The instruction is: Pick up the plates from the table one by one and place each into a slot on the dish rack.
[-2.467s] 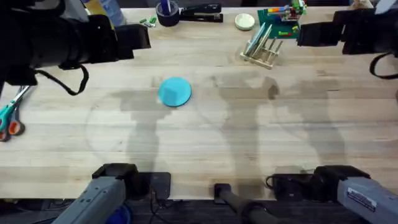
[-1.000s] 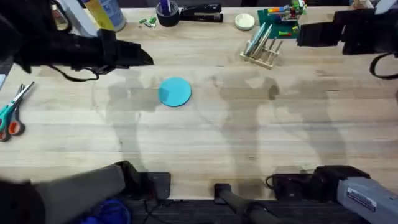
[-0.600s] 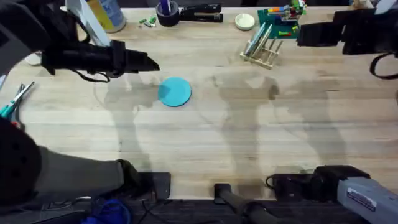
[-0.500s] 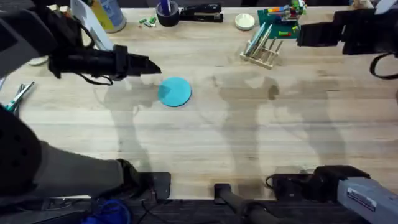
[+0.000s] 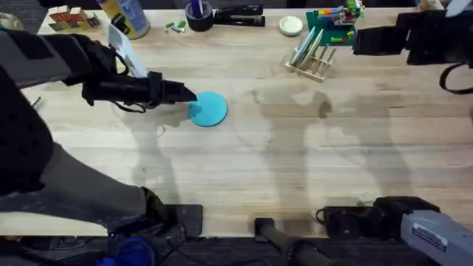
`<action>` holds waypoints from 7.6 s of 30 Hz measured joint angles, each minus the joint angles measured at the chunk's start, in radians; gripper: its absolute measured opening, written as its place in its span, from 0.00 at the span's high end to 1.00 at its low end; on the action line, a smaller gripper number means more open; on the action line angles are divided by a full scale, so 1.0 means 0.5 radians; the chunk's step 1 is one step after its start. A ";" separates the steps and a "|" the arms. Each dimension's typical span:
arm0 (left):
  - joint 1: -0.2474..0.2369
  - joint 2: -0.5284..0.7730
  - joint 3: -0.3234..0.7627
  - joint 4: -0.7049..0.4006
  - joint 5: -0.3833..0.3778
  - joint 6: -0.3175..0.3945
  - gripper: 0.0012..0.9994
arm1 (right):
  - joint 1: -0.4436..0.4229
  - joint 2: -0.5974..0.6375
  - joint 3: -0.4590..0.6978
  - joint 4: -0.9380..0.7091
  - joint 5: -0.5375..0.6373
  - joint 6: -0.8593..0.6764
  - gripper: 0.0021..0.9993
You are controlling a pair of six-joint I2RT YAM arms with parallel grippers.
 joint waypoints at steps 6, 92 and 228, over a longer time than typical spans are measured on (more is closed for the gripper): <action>0.000 0.134 0.000 0.003 0.004 0.007 0.96 | 0.000 0.000 0.000 0.000 -0.001 0.000 0.01; 0.027 0.473 0.002 0.020 0.132 0.055 0.96 | 0.997 1.332 0.008 1.126 -0.856 0.638 0.05; -0.788 -0.851 0.822 -0.612 -1.465 -0.787 0.00 | 0.999 0.838 1.093 -0.867 1.061 1.026 0.97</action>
